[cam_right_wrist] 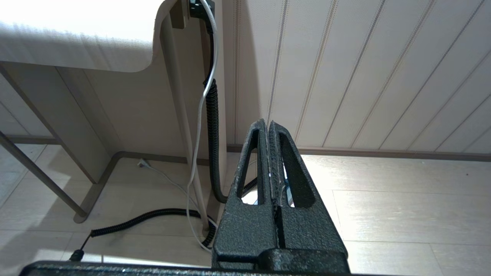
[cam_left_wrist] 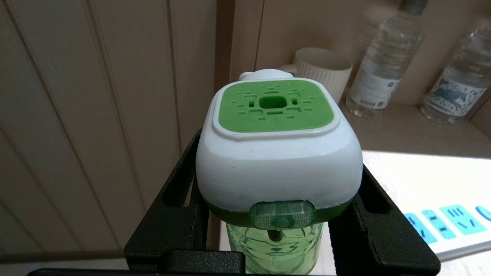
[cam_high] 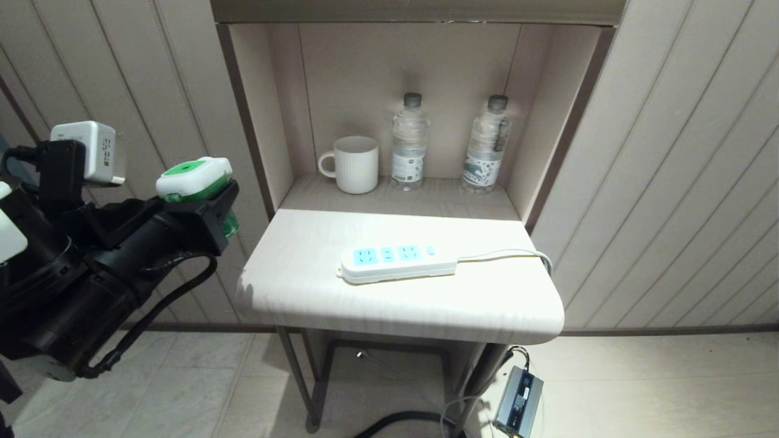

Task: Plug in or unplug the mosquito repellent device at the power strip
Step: Place the mosquito repellent liquid on the table

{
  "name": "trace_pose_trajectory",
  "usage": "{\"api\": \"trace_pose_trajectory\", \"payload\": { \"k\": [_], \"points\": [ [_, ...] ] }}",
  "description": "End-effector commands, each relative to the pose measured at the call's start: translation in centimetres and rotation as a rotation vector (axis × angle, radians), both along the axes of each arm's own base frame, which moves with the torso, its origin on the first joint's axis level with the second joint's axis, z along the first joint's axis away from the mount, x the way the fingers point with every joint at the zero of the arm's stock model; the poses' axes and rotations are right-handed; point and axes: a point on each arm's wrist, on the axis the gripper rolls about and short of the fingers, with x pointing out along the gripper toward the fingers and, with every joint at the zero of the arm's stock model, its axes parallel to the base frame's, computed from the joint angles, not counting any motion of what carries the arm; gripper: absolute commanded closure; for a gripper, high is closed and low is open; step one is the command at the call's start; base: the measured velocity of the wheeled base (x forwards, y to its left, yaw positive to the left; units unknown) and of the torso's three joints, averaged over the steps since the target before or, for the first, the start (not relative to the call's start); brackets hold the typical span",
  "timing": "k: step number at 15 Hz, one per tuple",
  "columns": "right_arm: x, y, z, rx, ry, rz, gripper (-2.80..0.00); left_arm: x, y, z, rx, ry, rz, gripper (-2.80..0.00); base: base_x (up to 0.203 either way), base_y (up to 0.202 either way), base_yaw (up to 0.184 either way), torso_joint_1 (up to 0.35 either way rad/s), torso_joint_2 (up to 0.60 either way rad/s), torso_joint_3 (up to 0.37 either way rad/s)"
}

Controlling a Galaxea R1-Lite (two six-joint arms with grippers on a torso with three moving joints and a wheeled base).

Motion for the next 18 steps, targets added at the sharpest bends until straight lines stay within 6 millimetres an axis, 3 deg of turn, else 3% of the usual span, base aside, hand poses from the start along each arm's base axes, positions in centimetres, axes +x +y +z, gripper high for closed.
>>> {"api": "trace_pose_trajectory", "payload": {
  "k": [1, 5, 8, 12, 18],
  "points": [
    [0.0, 0.0, 0.0, 0.000, 0.000, 0.000, 0.00, 1.6, -2.1, -2.2, 0.043, 0.070, -0.023, 0.00, 0.000, 0.000, 0.000, 0.000, 0.00, 0.000],
    [0.0, 0.0, 0.0, 0.000, 0.001, 0.000, 0.00, 3.1, -7.8, -5.2, 0.072, 0.112, -0.063, 0.00, 0.000, 0.000, 0.000, 0.000, 0.00, 0.000],
    [0.0, 0.0, 0.0, 0.000, 0.002, 0.000, 0.00, 4.8, -10.3, -6.3, 0.075, 0.113, -0.066, 0.00, 0.000, 0.000, 0.000, 0.000, 0.00, 0.000],
    [0.0, 0.0, 0.0, 0.000, 0.000, 0.000, 0.00, 5.8, -11.1, -7.7, 0.074, 0.126, -0.061, 0.00, 0.000, 0.000, 0.000, 0.000, 0.00, 0.000],
    [0.0, 0.0, 0.0, 0.000, 0.000, 0.000, 0.00, 7.9, -9.8, -6.7, 0.055, 0.065, 0.009, 0.00, 0.000, 0.000, 0.000, 0.000, 0.00, 0.000]
  ]
}}
